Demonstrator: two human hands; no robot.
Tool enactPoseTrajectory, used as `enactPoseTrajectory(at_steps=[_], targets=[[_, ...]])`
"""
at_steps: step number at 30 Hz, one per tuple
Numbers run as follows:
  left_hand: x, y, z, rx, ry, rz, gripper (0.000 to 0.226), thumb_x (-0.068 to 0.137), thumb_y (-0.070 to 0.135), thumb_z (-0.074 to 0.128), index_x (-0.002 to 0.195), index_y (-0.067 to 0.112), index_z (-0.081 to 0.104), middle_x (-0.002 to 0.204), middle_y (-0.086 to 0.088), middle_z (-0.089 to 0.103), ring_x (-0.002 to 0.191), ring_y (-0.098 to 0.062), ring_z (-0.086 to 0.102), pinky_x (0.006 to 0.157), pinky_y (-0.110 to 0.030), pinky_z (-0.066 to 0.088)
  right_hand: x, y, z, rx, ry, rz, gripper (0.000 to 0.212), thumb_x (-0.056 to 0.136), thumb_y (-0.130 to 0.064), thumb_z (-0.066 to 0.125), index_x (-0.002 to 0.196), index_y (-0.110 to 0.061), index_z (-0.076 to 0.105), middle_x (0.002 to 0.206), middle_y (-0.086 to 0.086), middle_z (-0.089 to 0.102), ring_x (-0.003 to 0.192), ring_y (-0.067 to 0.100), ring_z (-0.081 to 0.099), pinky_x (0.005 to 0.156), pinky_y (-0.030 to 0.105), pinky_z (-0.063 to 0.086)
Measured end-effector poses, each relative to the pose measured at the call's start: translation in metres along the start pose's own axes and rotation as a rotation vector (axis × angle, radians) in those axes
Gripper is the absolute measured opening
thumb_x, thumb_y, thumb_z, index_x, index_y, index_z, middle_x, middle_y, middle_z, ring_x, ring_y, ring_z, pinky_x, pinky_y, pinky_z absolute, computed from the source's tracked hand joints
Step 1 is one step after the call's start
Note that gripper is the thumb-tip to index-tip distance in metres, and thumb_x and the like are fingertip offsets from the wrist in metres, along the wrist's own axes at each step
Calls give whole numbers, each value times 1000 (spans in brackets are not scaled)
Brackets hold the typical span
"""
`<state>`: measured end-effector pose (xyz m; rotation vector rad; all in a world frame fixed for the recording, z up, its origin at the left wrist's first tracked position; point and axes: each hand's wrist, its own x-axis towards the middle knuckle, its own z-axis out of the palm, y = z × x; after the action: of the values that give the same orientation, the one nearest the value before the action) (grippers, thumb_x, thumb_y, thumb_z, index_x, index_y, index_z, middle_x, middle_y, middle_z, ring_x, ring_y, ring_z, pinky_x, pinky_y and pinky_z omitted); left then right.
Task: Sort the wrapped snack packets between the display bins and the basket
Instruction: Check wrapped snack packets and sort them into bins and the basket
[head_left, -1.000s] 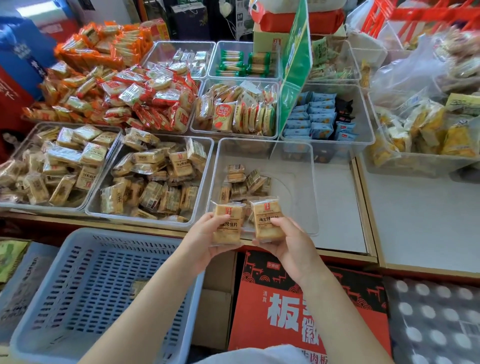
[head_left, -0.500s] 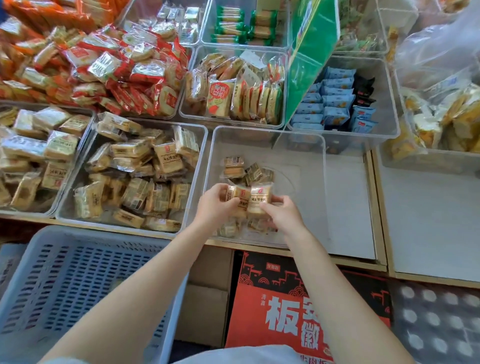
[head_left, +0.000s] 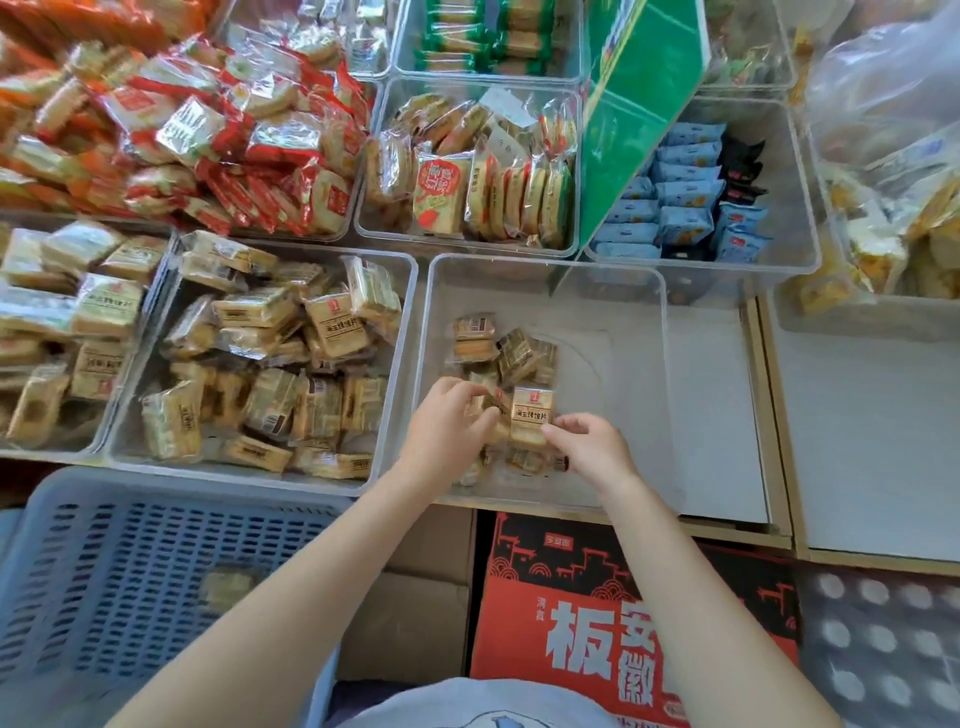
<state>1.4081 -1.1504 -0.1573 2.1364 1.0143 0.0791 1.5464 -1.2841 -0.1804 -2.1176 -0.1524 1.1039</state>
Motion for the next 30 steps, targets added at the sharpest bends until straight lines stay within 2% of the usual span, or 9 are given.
enactPoseTrajectory(at_steps=[3, 7, 10, 13, 17, 20, 23, 27, 30], targets=[[-25, -27, -25, 7, 228, 206, 27, 99, 25, 62, 118, 7, 69, 119, -5, 62, 106, -19, 58, 87, -24, 43, -7, -14, 6, -115, 95, -64, 37, 93, -30, 72, 126, -15, 64, 126, 7, 60, 110, 20, 58, 90, 31, 48], [-50, -89, -58, 124, 409, 72, 49, 96, 40, 46, 124, 5, 64, 129, -11, 60, 122, -25, 52, 102, -41, 45, -33, -60, 42, -62, 66, -273, 16, 92, -31, 69, 106, -26, 63, 108, -1, 64, 97, 16, 61, 84, 35, 55], [-64, -129, -78, 260, 359, -66, 65, 94, 52, 39, 139, 8, 55, 148, -12, 51, 140, -31, 43, 117, -51, 30, -54, -94, 87, -60, -151, -368, 6, 93, -27, 68, 98, -25, 66, 97, -1, 69, 91, 18, 66, 82, 38, 58], [-75, -162, -96, 358, 307, -180, 82, 92, 65, 29, 153, 11, 41, 165, -11, 31, 155, -27, 19, 126, -48, 6, -58, -107, 141, -119, -337, -384, 10, 93, -30, 70, 99, -23, 66, 101, 5, 70, 97, 24, 67, 89, 41, 58], [-87, -196, -115, 393, 261, -270, 102, 87, 83, 17, 164, 16, 11, 172, -4, -6, 157, -18, -15, 125, -40, -15, -51, -116, 201, -235, -459, -253, 50, 95, -40, 69, 137, -17, 53, 131, 3, 59, 118, 23, 60, 96, 36, 52], [-88, -207, -125, 408, 218, -264, 111, 80, 91, 11, 164, 20, -5, 167, -2, -26, 153, -16, -28, 126, -41, -15, -41, -116, 232, -235, -450, -137, 79, 96, -41, 67, 158, -14, 27, 157, 7, 40, 136, 28, 48, 98, 35, 48], [-83, -213, -135, 368, 200, -292, 124, 69, 100, 10, 162, 21, -14, 164, -3, -33, 153, -16, -29, 124, -37, -17, -30, -116, 250, -242, -375, -100, 80, 99, -38, 63, 162, -14, 18, 165, 6, 28, 147, 29, 36, 102, 36, 43], [-79, -218, -145, 277, 210, -267, 139, 56, 108, 8, 163, 22, -9, 170, 0, -19, 155, -13, -20, 121, -33, -15, -21, -121, 262, -319, -307, -129, 79, 100, -38, 62, 162, -16, 19, 165, 10, 26, 148, 33, 33, 117, 45, 35], [-74, -221, -148, 239, 221, -269, 141, 56, 108, 22, 163, 22, -8, 171, 4, -16, 156, -10, -17, 121, -32, -12, -18, -121, 268, -385, -262, -180, 62, 99, -33, 63, 153, -13, 41, 152, 13, 45, 131, 30, 51, 104, 39, 45]])
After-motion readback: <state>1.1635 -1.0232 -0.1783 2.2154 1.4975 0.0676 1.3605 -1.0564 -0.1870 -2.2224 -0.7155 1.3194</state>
